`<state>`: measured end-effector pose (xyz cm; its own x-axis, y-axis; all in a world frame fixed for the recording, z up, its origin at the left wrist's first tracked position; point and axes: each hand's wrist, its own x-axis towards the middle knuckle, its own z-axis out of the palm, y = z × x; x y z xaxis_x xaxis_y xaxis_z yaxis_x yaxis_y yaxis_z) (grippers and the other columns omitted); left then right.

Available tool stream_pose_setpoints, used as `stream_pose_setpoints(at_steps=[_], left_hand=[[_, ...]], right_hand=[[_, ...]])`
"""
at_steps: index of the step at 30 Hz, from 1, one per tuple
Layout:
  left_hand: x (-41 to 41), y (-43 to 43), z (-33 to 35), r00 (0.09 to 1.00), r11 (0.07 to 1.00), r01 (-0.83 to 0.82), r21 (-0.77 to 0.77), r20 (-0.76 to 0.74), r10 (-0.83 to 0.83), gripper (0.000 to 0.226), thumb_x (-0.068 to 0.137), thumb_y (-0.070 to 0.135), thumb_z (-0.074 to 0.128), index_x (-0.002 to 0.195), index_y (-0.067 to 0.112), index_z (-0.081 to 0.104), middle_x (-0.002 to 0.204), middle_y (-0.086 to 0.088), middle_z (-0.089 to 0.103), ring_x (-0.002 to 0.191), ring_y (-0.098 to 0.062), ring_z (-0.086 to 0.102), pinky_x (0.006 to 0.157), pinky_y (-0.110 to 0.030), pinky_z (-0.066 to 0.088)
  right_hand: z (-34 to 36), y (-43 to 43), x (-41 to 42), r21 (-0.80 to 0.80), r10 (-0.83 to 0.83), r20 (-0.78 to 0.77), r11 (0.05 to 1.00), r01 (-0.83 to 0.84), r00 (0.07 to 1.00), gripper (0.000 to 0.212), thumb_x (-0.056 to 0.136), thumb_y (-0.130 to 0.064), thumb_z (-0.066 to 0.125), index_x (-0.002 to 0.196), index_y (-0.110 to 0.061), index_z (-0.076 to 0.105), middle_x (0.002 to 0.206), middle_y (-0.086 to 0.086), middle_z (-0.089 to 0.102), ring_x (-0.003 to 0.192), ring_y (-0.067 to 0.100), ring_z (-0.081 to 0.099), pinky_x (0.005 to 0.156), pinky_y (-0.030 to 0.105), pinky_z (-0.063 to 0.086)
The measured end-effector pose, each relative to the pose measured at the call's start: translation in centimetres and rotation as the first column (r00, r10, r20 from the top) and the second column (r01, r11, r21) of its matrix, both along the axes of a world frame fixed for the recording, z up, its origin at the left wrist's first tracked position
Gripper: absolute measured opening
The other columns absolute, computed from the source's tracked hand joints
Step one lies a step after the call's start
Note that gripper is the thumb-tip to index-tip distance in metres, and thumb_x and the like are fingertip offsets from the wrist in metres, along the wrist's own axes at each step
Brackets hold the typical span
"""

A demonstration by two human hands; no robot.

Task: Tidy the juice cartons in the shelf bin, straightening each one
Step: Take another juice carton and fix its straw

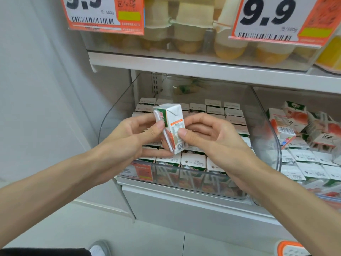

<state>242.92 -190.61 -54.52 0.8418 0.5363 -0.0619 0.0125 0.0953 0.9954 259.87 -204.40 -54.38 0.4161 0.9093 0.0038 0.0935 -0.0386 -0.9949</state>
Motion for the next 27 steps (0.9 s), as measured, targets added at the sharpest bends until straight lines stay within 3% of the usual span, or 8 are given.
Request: stream_pose_setpoints(at_steps=[6,9,12,17,24,27], left_hand=[[0.2,-0.3,0.2,0.997,0.995,-0.071,-0.069,-0.007,0.071,0.049,0.093,0.031,0.066,0.136,0.010,0.058,0.118,-0.014,0.079,0.102,-0.036,0.079,0.083,-0.041,0.066],[0.1,0.0,0.3,0.998,0.996,-0.060,-0.060,-0.002,0.060,0.048,0.096,0.033,0.064,0.138,0.011,0.057,0.119,-0.012,0.079,0.106,-0.035,0.078,0.082,-0.040,0.066],[-0.2,0.4,0.6,0.999,0.999,-0.043,0.012,-0.004,0.043,0.040,0.101,0.026,0.061,0.140,0.019,0.060,0.124,-0.007,0.078,0.110,-0.028,0.077,0.073,-0.034,0.066],[-0.7,0.4,0.9,0.998,0.992,-0.056,0.110,-0.036,0.061,0.042,0.098,0.021,0.066,0.139,0.027,0.061,0.128,0.001,0.077,0.112,-0.021,0.076,0.064,-0.025,0.062],[-1.5,-1.0,1.9,0.993,0.988,0.040,0.150,-0.119,-0.022,0.040,0.103,0.028,0.060,0.142,0.032,0.059,0.126,0.003,0.077,0.116,-0.018,0.074,0.075,-0.025,0.062],[-1.7,-1.9,2.6,0.983,0.988,0.086,0.132,-0.175,-0.062,0.040,0.104,0.030,0.059,0.143,0.038,0.058,0.120,0.005,0.079,0.113,-0.016,0.076,0.081,-0.026,0.063]], right_hand=[[0.1,0.2,-0.4,-0.020,-0.042,0.160,0.999,0.046,0.986,0.029,0.083,-0.031,0.088,0.109,-0.028,0.077,0.107,-0.009,0.079,0.099,0.011,0.075,0.098,0.033,0.060],[0.0,0.2,-0.1,-0.036,-0.075,0.134,0.996,0.080,0.988,0.029,0.087,-0.028,0.085,0.115,-0.028,0.077,0.106,-0.008,0.080,0.101,0.007,0.075,0.099,0.027,0.059],[0.3,0.1,0.2,-0.049,-0.095,0.062,0.994,0.098,0.994,0.032,0.092,-0.025,0.080,0.124,-0.029,0.074,0.110,-0.010,0.081,0.104,0.002,0.075,0.094,0.023,0.059],[0.7,-0.1,-0.1,-0.061,-0.058,0.006,0.996,0.059,0.998,0.029,0.096,-0.022,0.075,0.124,-0.028,0.073,0.111,-0.007,0.081,0.105,0.006,0.076,0.090,0.016,0.058],[1.4,-2.0,-0.3,-0.128,-0.043,-0.020,0.991,0.040,0.999,0.032,0.090,-0.032,0.079,0.121,-0.026,0.075,0.109,-0.005,0.082,0.107,0.010,0.076,0.105,0.032,0.049],[1.5,-3.1,-0.7,-0.136,-0.072,-0.054,0.989,0.065,0.996,0.032,0.088,-0.032,0.080,0.119,-0.025,0.075,0.107,-0.005,0.082,0.104,0.011,0.077,0.105,0.033,0.051]])
